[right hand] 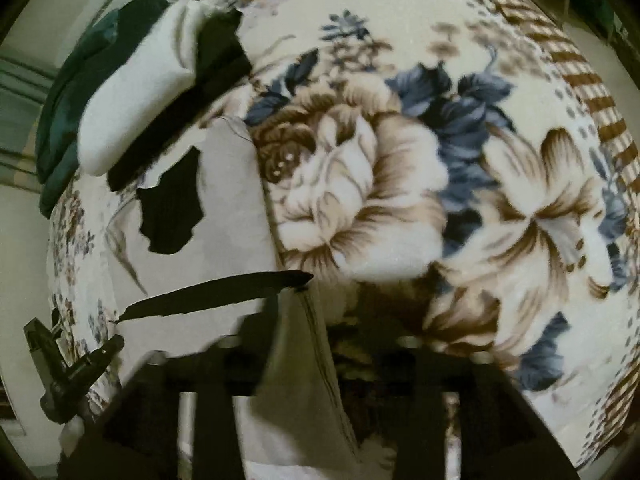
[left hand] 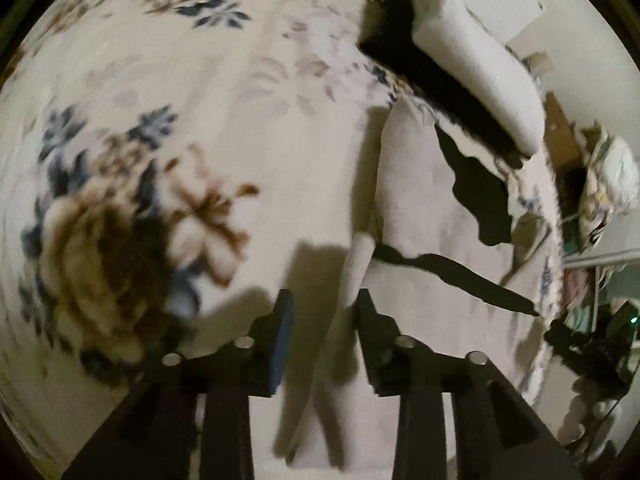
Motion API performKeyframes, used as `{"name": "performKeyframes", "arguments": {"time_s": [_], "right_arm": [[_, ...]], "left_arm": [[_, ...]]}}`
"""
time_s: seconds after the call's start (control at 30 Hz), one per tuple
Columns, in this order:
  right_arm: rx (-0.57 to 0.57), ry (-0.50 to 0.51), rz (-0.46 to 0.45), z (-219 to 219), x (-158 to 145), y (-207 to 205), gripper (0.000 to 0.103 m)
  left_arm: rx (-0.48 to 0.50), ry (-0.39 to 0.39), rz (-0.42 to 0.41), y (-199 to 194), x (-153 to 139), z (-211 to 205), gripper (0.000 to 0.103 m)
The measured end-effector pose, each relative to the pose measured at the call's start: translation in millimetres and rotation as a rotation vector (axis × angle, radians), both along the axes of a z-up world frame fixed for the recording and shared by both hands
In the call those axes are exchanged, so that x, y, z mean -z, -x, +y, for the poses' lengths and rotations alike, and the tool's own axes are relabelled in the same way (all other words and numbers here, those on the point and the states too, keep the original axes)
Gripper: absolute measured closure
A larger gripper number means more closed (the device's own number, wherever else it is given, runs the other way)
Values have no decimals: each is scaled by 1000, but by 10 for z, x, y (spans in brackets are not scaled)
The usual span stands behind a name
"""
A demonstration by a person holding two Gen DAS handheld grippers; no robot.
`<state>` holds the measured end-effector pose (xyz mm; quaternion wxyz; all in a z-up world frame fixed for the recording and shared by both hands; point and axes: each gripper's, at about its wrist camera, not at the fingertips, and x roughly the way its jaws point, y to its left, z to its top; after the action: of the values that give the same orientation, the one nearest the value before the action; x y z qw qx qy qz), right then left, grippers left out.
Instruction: Fold small clothes
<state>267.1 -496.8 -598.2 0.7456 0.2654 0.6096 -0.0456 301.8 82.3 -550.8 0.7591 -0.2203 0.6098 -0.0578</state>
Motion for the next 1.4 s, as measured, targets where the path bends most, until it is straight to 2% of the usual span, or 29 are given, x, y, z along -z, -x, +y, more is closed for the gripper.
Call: {"name": "performKeyframes", "arguments": {"time_s": [0.13,0.2,0.3,0.43,0.5,0.53,0.57,0.6,0.63,0.83,0.9,1.0,1.03,1.07,1.1,1.17,1.23,1.27,1.3,1.33,1.4], "right_arm": [[-3,-52,27,0,-54,205,54],[-16,-87,54,23,-42,380,54],[-51,-126,97,106,51,655,54],[-75,-140,152,212,221,932,54],[-77,-153,153,245,284,1013,54],[-79,-162,148,261,309,1035,55],[-83,-159,148,282,336,1052,66],[-80,-154,142,294,353,1067,90],[-73,-144,140,300,359,1075,97],[20,-80,125,155,282,1112,101],[23,-63,136,137,289,1086,101],[-18,-75,143,203,299,1049,100],[-31,-77,141,218,296,1028,100],[-38,-80,139,237,293,1014,100],[-43,-94,145,247,304,1004,100],[-31,-111,156,235,334,990,99],[-26,-115,165,220,353,983,99],[-25,-115,166,213,356,983,99],[-30,-114,167,216,355,974,99],[-37,-106,168,231,353,956,99],[-46,-102,168,253,358,927,99]], "left_arm": [[-53,18,8,462,-45,224,70],[-61,53,34,701,51,257,70],[-52,76,76,862,241,138,70],[-17,42,24,927,304,-70,72],[4,14,-15,916,270,-163,94],[11,-4,-12,906,267,-193,102],[11,-18,-15,907,252,-203,102],[6,-22,-22,914,236,-181,102],[1,-34,-30,927,205,-151,102],[-24,-110,0,994,219,139,103],[-24,-76,13,1006,223,199,103],[-23,91,23,1039,199,232,99],[-21,128,24,1049,202,214,88],[-14,136,22,1055,206,183,68],[-9,130,19,1063,217,149,60],[-6,131,16,1066,262,81,57],[4,139,1,1052,291,-4,60],[15,117,-13,1042,284,-55,68],[38,98,-24,1011,281,-129,82],[59,90,-18,990,288,-187,102],[78,46,-31,995,242,-246,102]]}}
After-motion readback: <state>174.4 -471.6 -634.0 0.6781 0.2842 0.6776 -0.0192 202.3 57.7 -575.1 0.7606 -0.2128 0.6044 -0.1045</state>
